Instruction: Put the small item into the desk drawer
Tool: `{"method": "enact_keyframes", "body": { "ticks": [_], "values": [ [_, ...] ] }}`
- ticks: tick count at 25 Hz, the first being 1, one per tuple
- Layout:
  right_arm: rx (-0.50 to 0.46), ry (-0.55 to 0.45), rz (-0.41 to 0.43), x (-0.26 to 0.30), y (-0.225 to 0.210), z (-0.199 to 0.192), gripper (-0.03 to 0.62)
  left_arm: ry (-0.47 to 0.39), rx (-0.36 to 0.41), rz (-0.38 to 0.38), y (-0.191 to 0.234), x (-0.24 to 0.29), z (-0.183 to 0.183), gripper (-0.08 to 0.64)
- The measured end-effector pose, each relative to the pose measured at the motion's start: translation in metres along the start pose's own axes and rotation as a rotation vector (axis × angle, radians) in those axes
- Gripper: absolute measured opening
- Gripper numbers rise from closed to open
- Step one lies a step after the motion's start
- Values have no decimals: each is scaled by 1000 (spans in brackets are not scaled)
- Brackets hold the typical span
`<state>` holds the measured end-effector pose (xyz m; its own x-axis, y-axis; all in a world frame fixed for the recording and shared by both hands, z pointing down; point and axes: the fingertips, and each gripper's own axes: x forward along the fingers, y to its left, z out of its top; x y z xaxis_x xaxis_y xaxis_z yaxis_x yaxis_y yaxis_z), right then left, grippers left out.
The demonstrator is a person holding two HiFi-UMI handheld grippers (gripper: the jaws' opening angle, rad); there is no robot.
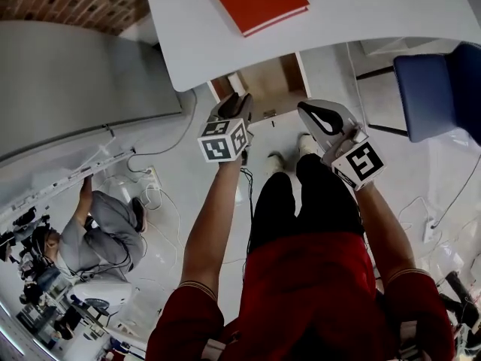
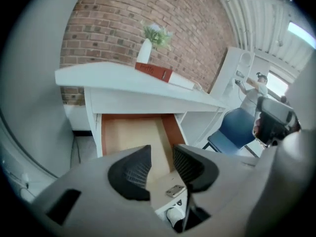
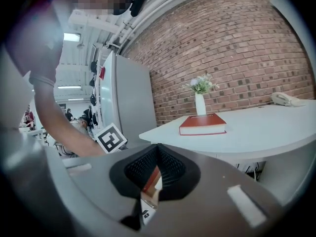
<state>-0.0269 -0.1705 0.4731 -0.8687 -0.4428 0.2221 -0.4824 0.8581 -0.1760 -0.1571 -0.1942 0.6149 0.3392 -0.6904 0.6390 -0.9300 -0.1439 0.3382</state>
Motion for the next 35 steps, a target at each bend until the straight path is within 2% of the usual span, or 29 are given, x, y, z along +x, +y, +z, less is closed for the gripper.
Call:
{"method": "enact_keyframes", "body": {
  "ticks": [6, 12, 18, 24, 30, 35],
  "values": [
    [22, -42, 11, -8, 19, 33, 11, -206, 111, -44, -42, -74, 56, 51],
    [23, -76, 56, -21, 49, 71, 11, -373, 215, -50, -85, -144, 104, 2],
    [11, -145, 74, -35, 68, 113, 11, -455, 327, -92, -123, -190, 131, 2],
    [-17, -200, 67, -58, 67, 132, 11, -542, 442, -142, -164, -221, 146, 2],
    [-44, -247, 41, -77, 66, 152, 11, -623, 466, -171, -180, -248, 156, 2],
    [-61, -279, 24, -90, 66, 163, 11, -631, 451, -152, -179, -253, 159, 2]
  ]
}}
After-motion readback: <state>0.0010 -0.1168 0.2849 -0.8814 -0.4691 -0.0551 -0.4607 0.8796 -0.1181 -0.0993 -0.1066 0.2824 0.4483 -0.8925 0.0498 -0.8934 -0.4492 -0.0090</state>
